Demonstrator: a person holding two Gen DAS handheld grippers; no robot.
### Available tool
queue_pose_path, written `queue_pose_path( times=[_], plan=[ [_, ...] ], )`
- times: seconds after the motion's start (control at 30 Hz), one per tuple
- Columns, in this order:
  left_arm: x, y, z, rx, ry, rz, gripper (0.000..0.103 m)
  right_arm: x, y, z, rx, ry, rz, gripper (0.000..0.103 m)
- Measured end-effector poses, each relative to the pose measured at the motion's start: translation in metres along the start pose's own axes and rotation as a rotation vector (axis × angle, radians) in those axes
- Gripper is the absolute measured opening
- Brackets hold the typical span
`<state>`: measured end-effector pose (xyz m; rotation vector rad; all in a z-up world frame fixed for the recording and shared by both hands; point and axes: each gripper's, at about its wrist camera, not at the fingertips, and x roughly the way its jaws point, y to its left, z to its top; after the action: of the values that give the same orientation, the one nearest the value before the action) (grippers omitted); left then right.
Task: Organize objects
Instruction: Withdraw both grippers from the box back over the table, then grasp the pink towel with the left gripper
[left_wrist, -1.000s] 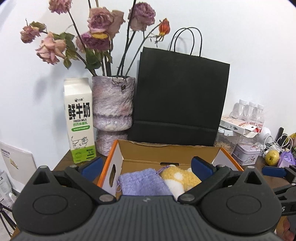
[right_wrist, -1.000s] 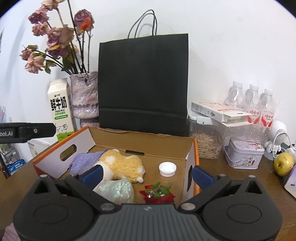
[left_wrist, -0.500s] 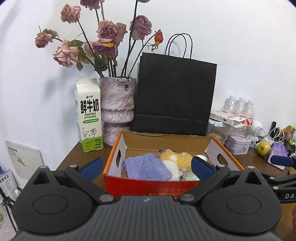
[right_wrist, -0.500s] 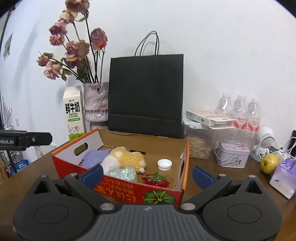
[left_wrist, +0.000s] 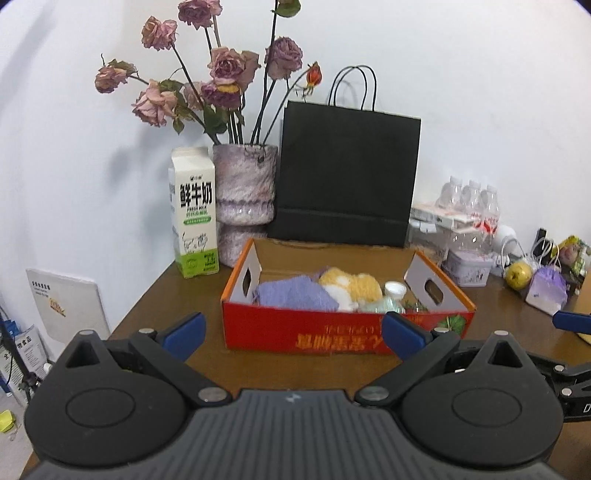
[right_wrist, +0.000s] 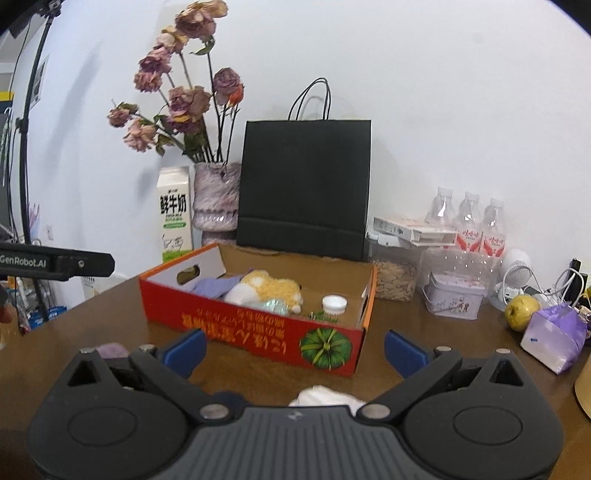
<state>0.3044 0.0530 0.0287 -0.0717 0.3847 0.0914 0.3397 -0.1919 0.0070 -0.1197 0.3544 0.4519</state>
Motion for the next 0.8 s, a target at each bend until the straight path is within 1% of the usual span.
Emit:
queue_pose_path(
  times=[0.2,0.43,0.6,0.67,0.8],
  plan=[
    [-0.012,-0.005,-0.024,0.02,0.035,0.009,0.103,-0.015,0.001,-0.016,-0.004,0.03,-0.003,0.103],
    [-0.011,-0.008,-0.052,0.057,0.113,0.024,0.103,-0.029,-0.002,-0.037,-0.007,0.068,-0.023,0.103],
    [0.0,-0.013,-0.067,0.081,0.168,0.038,0.103,-0.036,-0.008,-0.054,-0.002,0.091,-0.049,0.103],
    [0.007,-0.016,-0.072,0.094,0.185,0.057,0.103,-0.037,-0.013,-0.059,0.014,0.097,-0.067,0.103],
    [0.02,-0.019,-0.079,0.085,0.219,0.095,0.103,-0.037,-0.024,-0.065,0.057,0.105,-0.085,0.103]
  ],
)
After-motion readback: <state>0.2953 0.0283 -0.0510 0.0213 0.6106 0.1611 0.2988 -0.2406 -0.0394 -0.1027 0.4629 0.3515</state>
